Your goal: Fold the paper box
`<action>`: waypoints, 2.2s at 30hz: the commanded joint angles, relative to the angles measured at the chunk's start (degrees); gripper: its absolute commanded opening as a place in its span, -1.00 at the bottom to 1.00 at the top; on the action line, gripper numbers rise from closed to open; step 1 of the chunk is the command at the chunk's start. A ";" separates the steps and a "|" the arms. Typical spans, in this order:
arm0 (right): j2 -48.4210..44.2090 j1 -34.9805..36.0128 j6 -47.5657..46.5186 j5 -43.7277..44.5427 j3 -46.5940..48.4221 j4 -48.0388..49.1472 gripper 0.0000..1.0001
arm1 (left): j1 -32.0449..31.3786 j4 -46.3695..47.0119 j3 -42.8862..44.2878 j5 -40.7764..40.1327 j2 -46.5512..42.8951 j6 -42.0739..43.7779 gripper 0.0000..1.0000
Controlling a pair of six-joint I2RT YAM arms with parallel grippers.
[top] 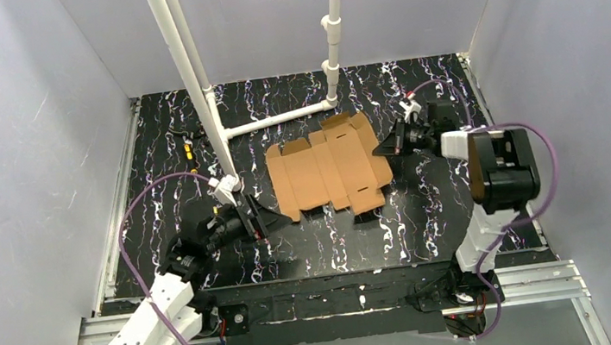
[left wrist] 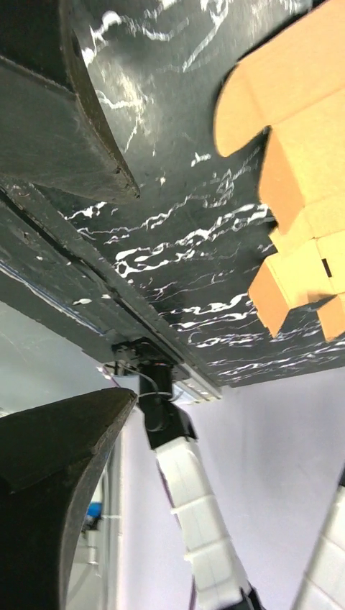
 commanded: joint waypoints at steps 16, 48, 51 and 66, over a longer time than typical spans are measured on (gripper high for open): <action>-14.17 -7.57 -62.47 -13.72 3.23 -55.52 -0.97 | -14.90 13.50 9.83 -11.65 13.36 14.81 0.97; -16.40 -7.51 -53.06 -19.90 -1.51 -43.96 -0.97 | -14.29 16.51 22.18 -11.77 35.73 9.80 0.97; -16.63 -7.54 -52.77 -19.91 -1.51 -43.79 -0.97 | -13.95 16.49 19.27 -15.26 32.23 9.44 0.97; -17.38 -7.61 -29.46 -18.49 -7.88 -21.98 -0.97 | -1.97 16.28 -2.52 -8.81 11.74 -6.91 0.97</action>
